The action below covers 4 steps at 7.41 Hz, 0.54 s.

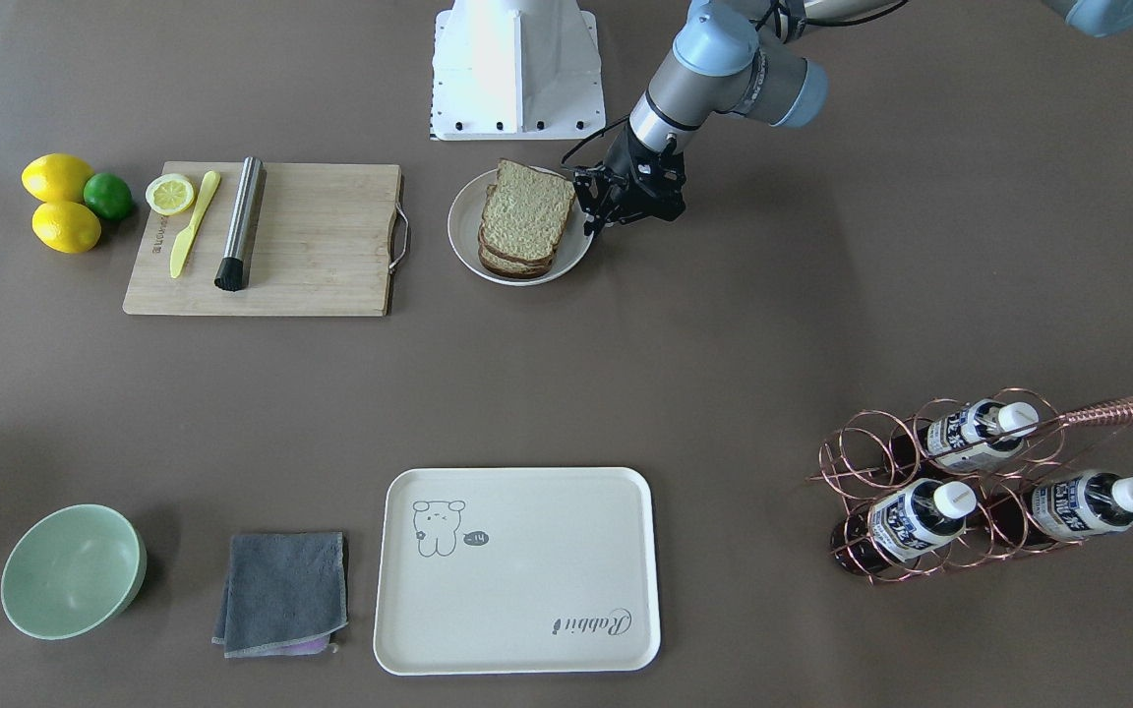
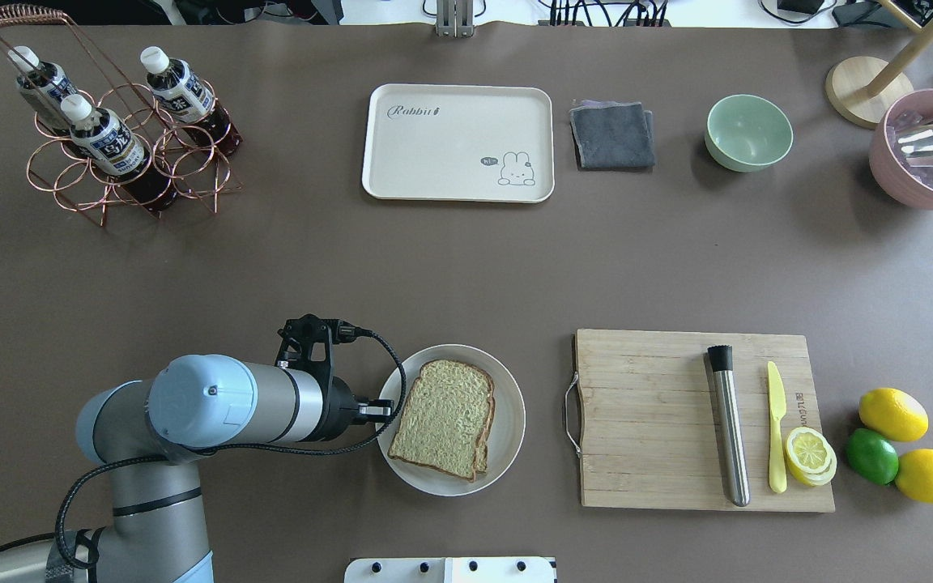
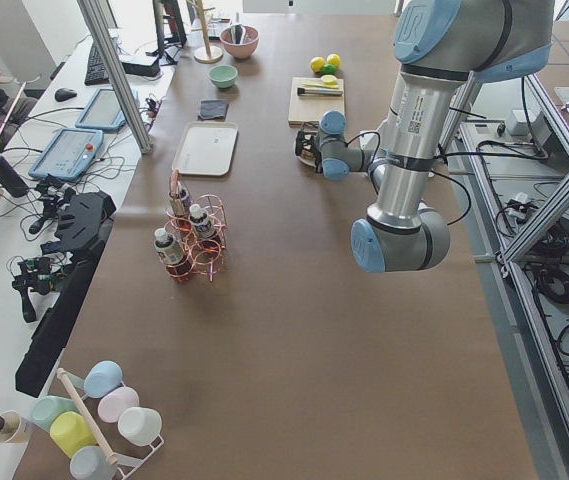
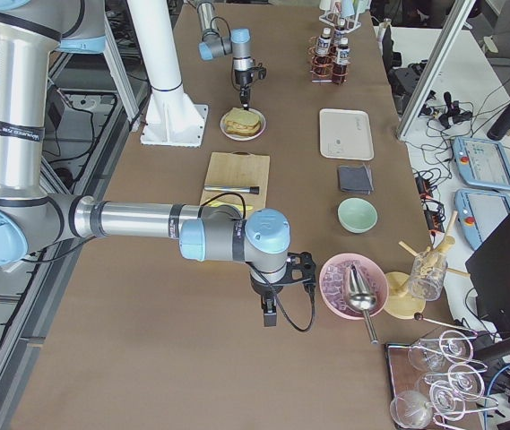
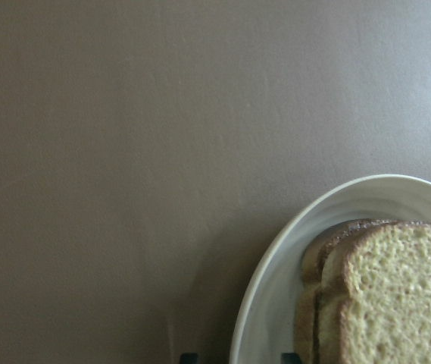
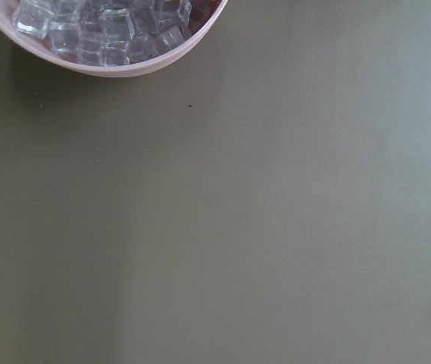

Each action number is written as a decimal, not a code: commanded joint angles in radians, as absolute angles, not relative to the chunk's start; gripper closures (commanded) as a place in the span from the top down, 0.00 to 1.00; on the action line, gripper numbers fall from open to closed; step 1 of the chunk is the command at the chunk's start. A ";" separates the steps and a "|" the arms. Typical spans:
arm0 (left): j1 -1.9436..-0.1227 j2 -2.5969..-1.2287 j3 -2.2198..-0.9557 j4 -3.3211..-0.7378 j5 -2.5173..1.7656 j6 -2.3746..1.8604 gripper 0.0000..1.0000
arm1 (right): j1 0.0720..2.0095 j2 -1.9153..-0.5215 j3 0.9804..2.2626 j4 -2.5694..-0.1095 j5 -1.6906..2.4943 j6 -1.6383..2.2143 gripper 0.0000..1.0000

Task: Make sandwich and place on tray
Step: 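Grasp the white plate rim with the left gripper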

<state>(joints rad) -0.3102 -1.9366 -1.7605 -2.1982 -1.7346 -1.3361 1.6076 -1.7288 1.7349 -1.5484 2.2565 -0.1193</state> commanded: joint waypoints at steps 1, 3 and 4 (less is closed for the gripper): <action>-0.322 -1.939 -1.775 -2.198 -1.744 -1.335 0.00 | 1.608 -1.729 1.735 -1.548 2.256 -0.120 1.00; -0.378 -1.945 -1.781 -2.174 -1.819 -1.327 0.00 | 1.608 -1.730 1.735 -1.548 2.258 -0.121 1.00; -0.450 -1.950 -1.778 -2.168 -1.906 -1.321 0.00 | 1.608 -1.732 1.735 -1.548 2.260 -0.121 1.00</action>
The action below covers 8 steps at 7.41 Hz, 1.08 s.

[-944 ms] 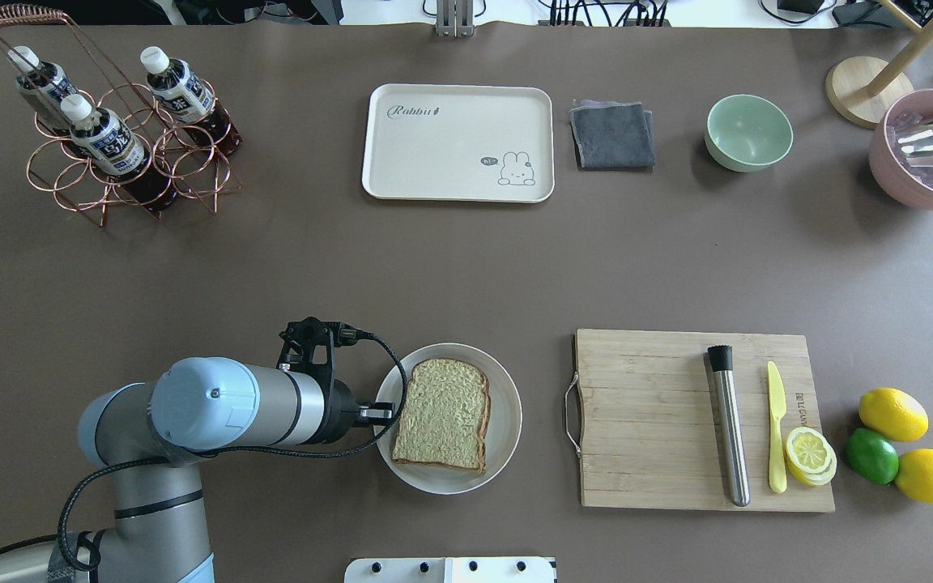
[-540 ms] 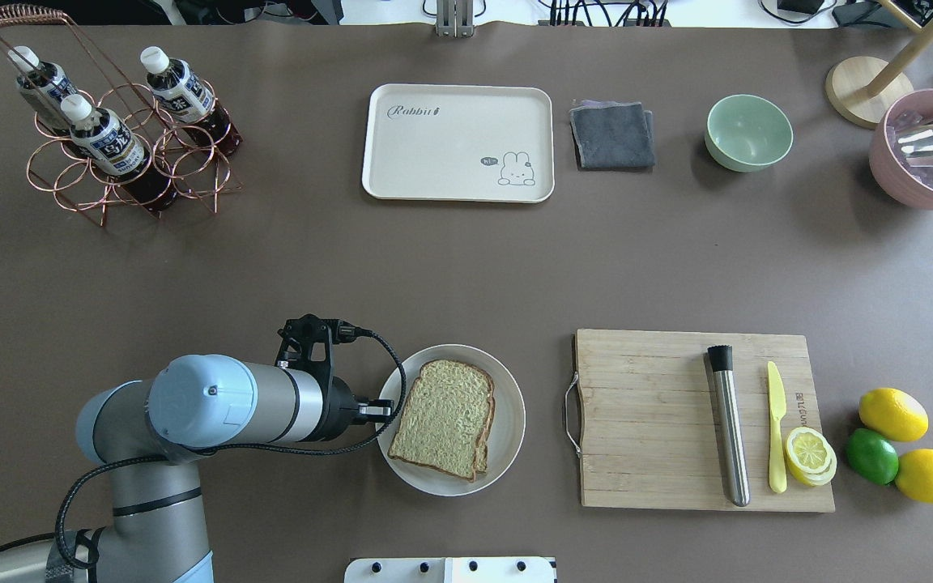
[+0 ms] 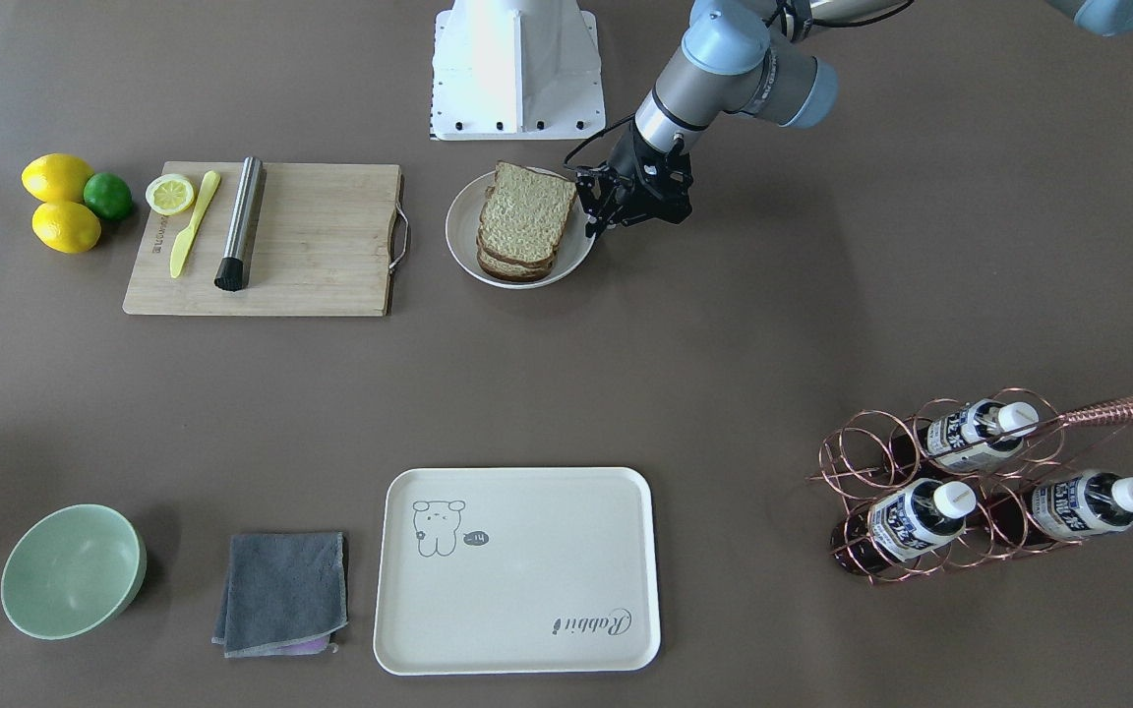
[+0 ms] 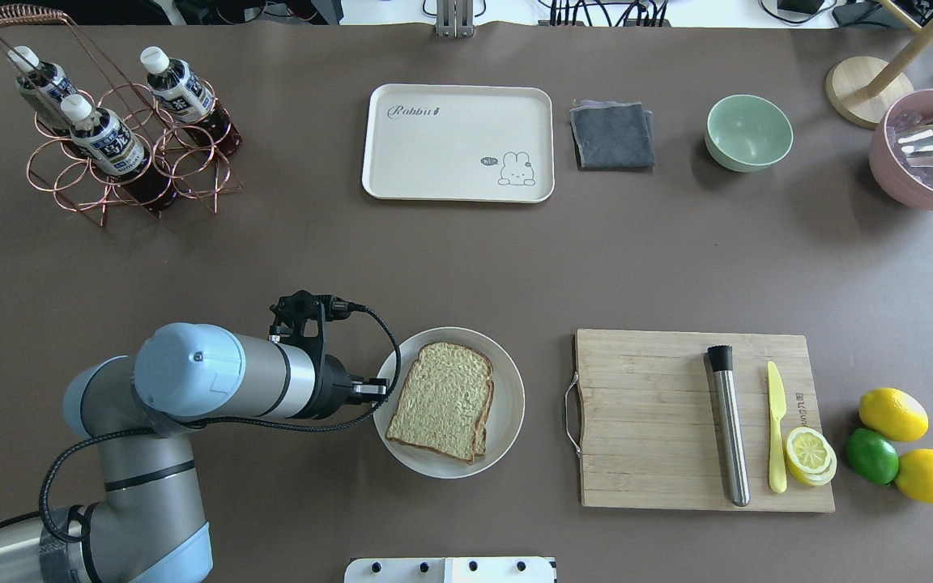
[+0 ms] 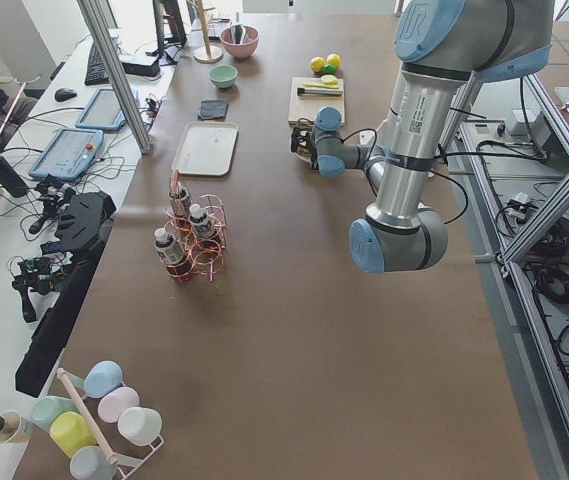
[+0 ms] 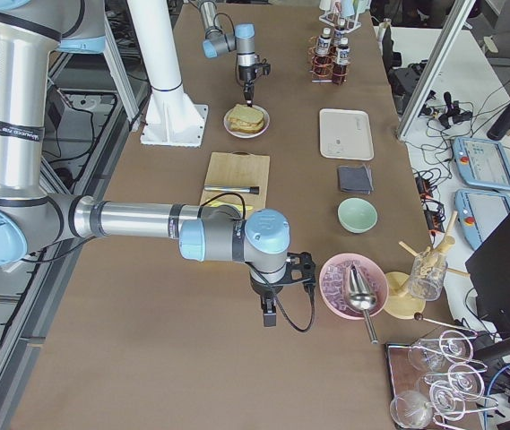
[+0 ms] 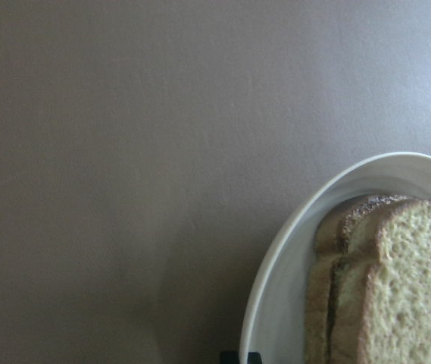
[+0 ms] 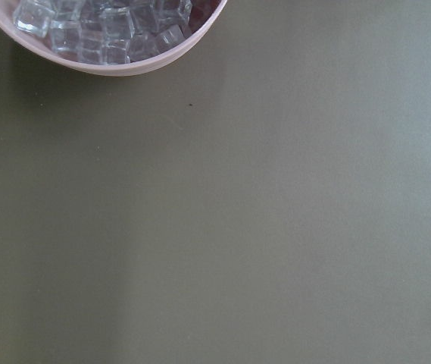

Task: Make sandwich and place on tray
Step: 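Carry the plate with the sandwich onto the cream 'Rabbit' tray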

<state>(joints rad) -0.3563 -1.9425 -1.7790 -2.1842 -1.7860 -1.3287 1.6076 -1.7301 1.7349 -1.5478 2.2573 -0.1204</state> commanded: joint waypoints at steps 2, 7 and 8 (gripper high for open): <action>-0.555 -2.015 -1.772 -2.047 -1.997 -1.251 0.00 | 1.608 -1.735 1.736 -1.548 2.263 -0.121 1.00; -0.741 -2.285 -1.498 -1.908 -2.092 -1.215 0.00 | 1.608 -1.735 1.735 -1.549 2.260 -0.121 1.00; -0.783 -2.340 -1.403 -1.911 -2.141 -1.215 0.00 | 1.608 -1.735 1.733 -1.549 2.261 -0.121 1.00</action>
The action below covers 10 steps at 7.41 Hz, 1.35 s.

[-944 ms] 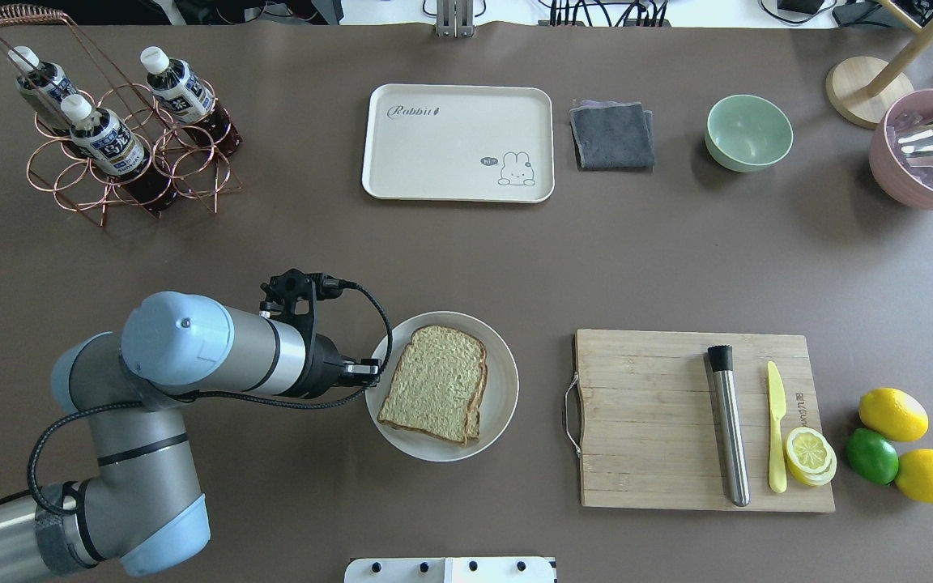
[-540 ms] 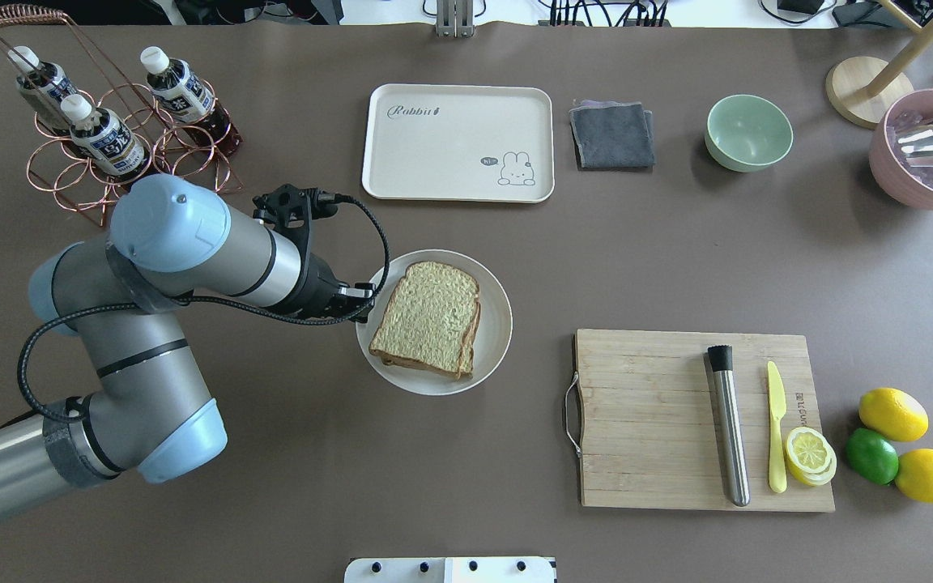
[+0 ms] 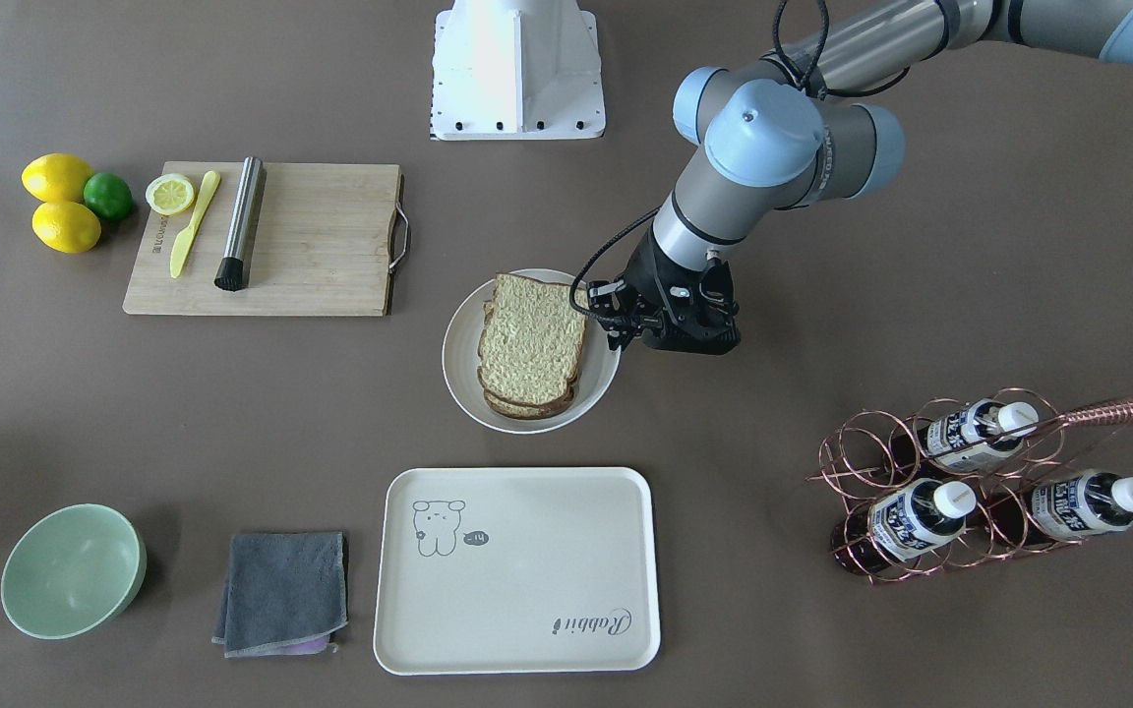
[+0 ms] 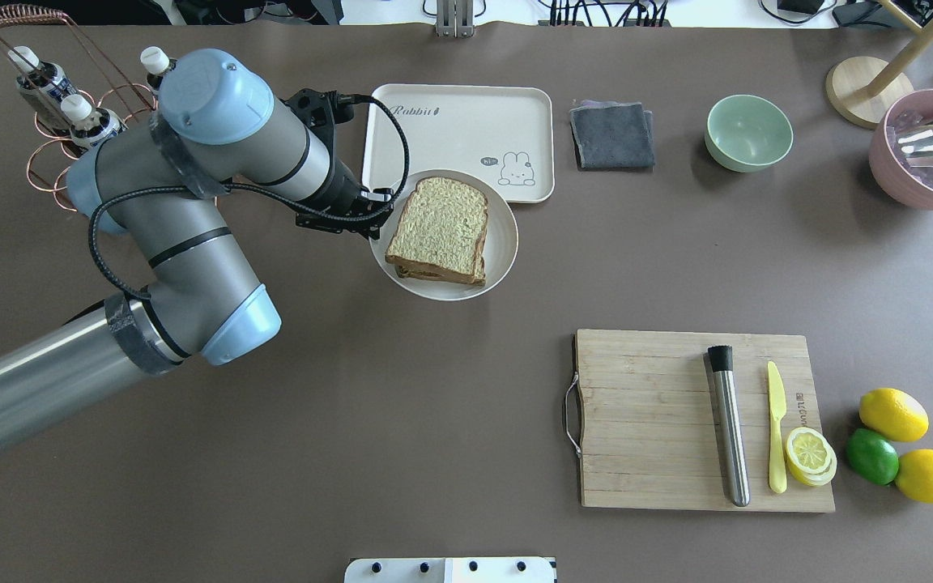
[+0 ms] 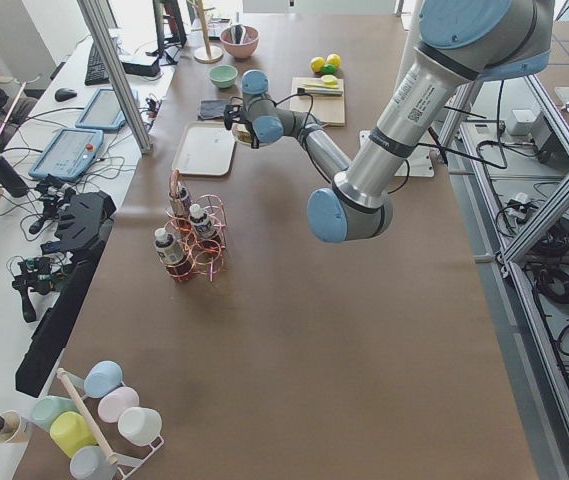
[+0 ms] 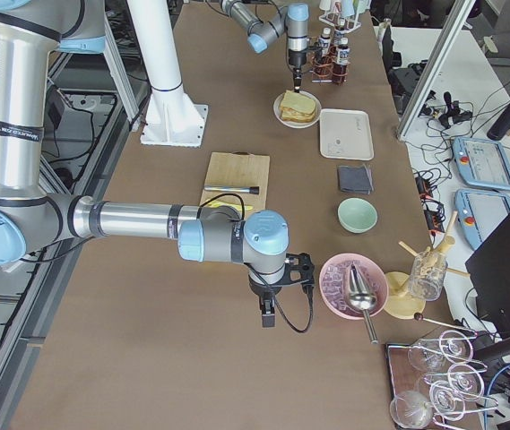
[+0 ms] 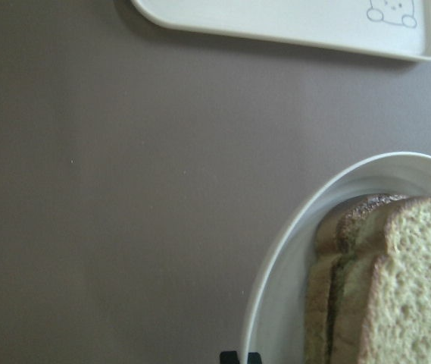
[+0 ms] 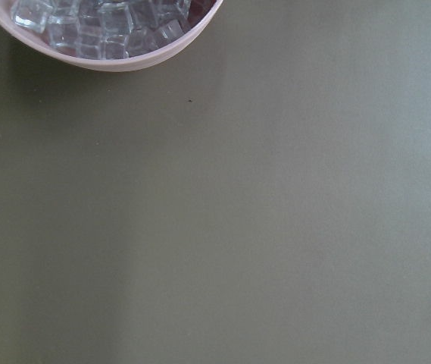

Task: Make sandwich and place on tray
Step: 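Carry the plate with the sandwich onto the cream 'Rabbit' tray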

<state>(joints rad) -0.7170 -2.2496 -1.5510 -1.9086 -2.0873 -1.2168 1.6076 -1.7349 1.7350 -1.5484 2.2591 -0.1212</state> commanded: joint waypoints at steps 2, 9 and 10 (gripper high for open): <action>-0.813 -2.443 -1.170 -2.032 -2.148 -1.219 0.00 | 1.608 -1.735 1.735 -1.549 2.263 -0.121 1.00; -0.815 -2.684 -0.711 -2.259 -2.047 -1.296 0.00 | 1.608 -1.738 1.733 -1.549 2.267 -0.155 1.00; -0.802 -2.684 -0.709 -2.279 -2.030 -1.316 0.00 | 1.608 -1.741 1.733 -1.549 2.267 -0.159 1.00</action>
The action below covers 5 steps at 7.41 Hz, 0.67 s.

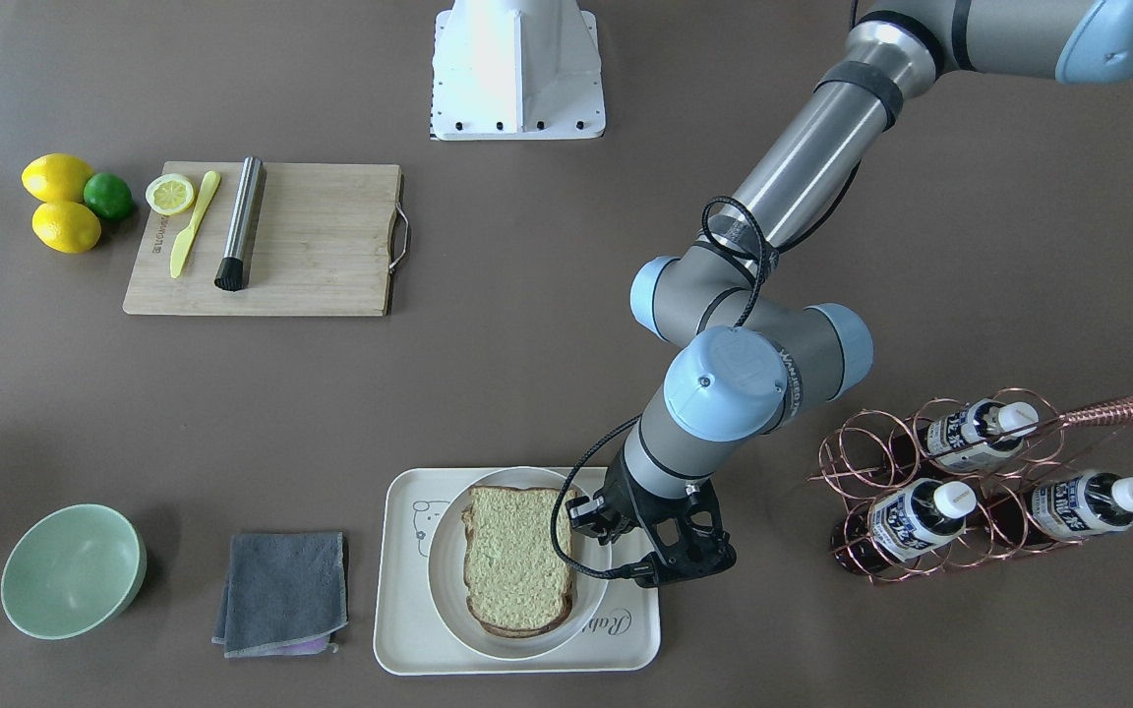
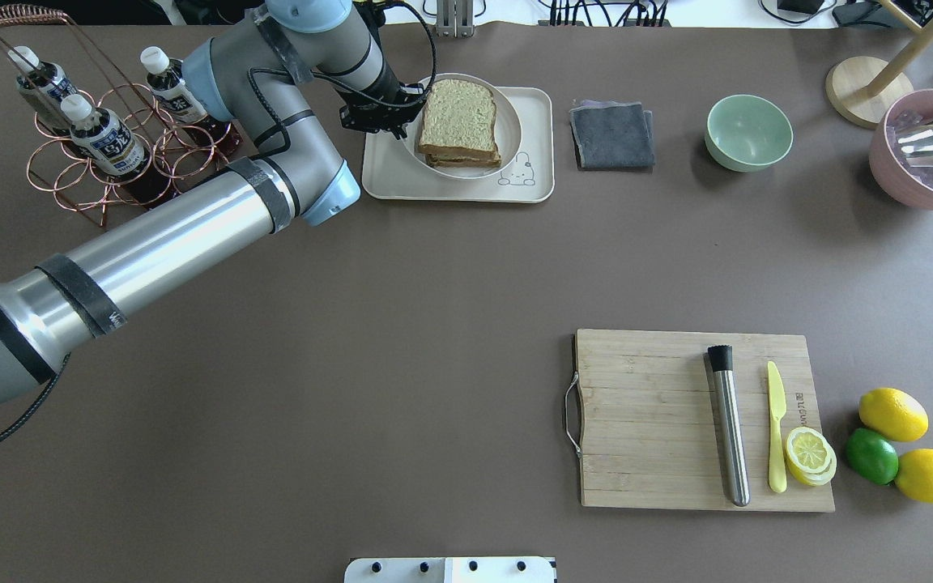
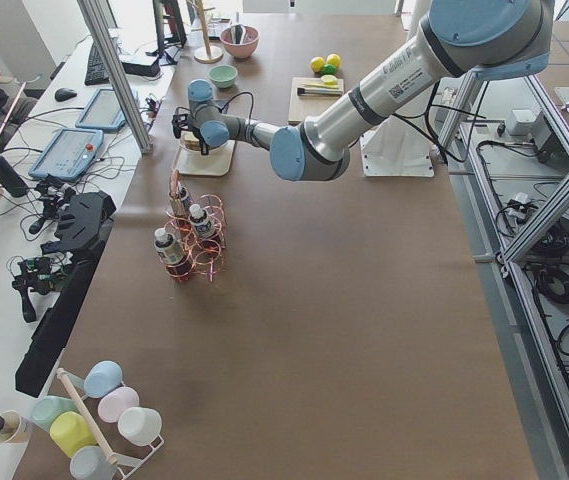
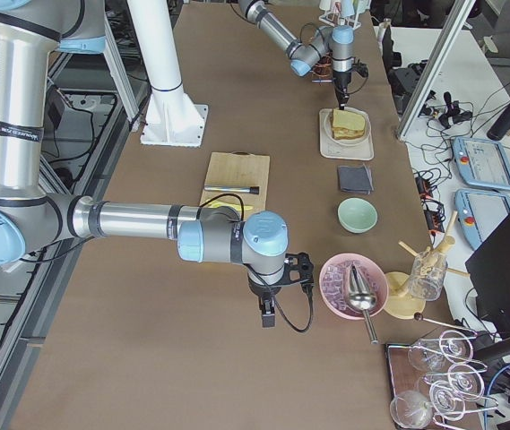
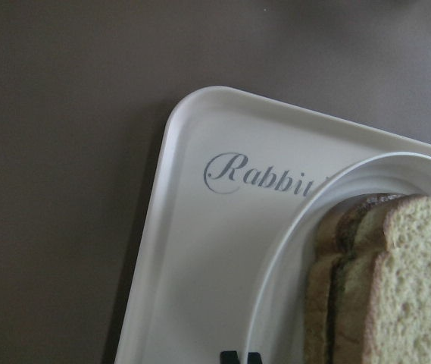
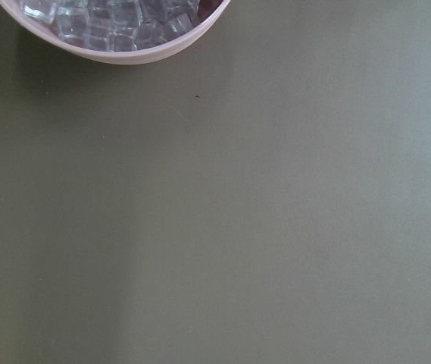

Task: Make sandwich and place on tray
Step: 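Lower the plate onto the tray and open the left gripper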

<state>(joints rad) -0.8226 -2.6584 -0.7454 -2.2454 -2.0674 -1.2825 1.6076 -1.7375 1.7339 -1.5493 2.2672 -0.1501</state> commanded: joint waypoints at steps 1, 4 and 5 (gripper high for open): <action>-0.799 -2.684 -0.709 -2.287 -2.026 -1.318 0.00 | 1.608 -1.743 1.732 -1.549 2.269 -0.161 1.00; -0.795 -2.681 -0.710 -2.306 -2.016 -1.318 0.99 | 1.608 -1.758 1.732 -1.549 2.269 -0.183 1.00; -0.798 -2.677 -0.728 -2.307 -2.022 -1.316 0.99 | 1.608 -1.758 1.732 -1.549 2.269 -0.184 1.00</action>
